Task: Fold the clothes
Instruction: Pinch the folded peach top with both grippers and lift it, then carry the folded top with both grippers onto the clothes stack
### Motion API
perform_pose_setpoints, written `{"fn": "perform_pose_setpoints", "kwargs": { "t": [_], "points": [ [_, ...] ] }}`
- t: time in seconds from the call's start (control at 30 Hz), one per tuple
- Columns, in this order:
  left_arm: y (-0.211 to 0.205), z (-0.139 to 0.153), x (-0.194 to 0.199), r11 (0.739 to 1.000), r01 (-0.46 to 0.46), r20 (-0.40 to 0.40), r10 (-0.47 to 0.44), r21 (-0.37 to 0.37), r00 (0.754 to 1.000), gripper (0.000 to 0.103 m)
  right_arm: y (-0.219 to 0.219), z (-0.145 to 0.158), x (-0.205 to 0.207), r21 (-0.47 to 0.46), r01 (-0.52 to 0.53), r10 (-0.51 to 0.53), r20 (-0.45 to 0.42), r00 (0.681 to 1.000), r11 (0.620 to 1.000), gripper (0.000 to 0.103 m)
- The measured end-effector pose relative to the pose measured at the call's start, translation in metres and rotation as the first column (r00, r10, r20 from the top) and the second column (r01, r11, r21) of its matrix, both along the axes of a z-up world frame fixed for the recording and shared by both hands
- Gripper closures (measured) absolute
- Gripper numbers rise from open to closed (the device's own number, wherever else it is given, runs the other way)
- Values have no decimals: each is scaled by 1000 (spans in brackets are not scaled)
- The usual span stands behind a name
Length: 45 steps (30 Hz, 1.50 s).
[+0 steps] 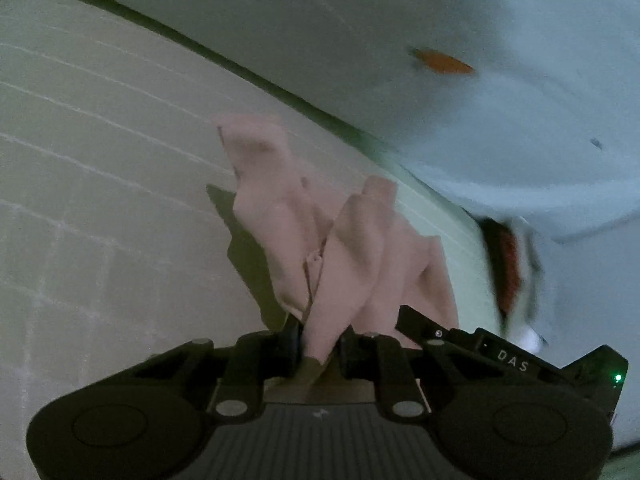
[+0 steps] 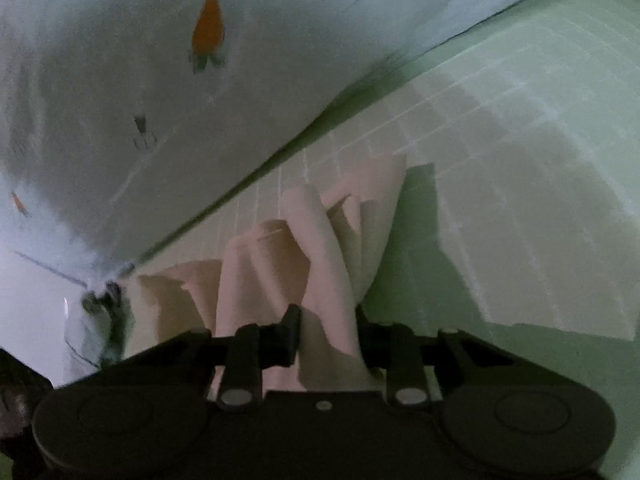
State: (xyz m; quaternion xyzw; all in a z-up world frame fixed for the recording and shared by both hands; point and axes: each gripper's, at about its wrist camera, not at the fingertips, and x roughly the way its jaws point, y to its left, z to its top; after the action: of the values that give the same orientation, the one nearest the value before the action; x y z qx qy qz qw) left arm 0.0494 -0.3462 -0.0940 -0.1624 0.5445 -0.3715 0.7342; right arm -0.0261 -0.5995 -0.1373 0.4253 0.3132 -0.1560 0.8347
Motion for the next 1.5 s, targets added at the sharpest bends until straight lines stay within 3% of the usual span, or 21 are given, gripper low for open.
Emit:
{"fn": "perform_pose_setpoints", "kwargs": {
  "t": [0.23,0.47,0.57,0.7,0.8,0.9,0.97,1.2,1.4,1.5],
  "points": [
    [-14,44,-58,980,192,92,-187,-53,978,84,29,45,-104,-57,189,-185,78,980,980,77],
    [-43,63,-109,927,360,115,-349,-101,930,84,59,82,-193,-114,372,-361,106,927,921,77],
    [-59,70,-130,907,403,131,-388,-120,912,84,57,88,-223,-117,430,-418,113,901,895,77],
    [-92,80,-152,902,413,181,-389,-125,903,84,39,91,-258,-106,478,-462,150,874,872,77],
    [-133,84,-173,902,418,257,-380,-111,889,84,9,90,-271,-130,457,-433,179,884,880,77],
    [-178,87,-194,918,383,238,-351,-105,906,85,-41,88,-294,-142,434,-403,203,892,890,77],
    [-215,89,-204,915,384,255,-344,-126,904,84,-75,88,-306,-151,425,-392,206,897,893,77],
    [-356,119,-215,906,373,291,-309,-200,906,85,-206,129,-349,-295,403,-341,239,909,867,77],
    [-472,152,-207,881,383,382,-265,-278,886,84,-298,186,-340,-541,384,-304,236,923,748,77],
    [-530,159,-183,883,374,426,-234,-282,874,83,-347,204,-325,-629,375,-288,241,927,681,77]
  ]
}}
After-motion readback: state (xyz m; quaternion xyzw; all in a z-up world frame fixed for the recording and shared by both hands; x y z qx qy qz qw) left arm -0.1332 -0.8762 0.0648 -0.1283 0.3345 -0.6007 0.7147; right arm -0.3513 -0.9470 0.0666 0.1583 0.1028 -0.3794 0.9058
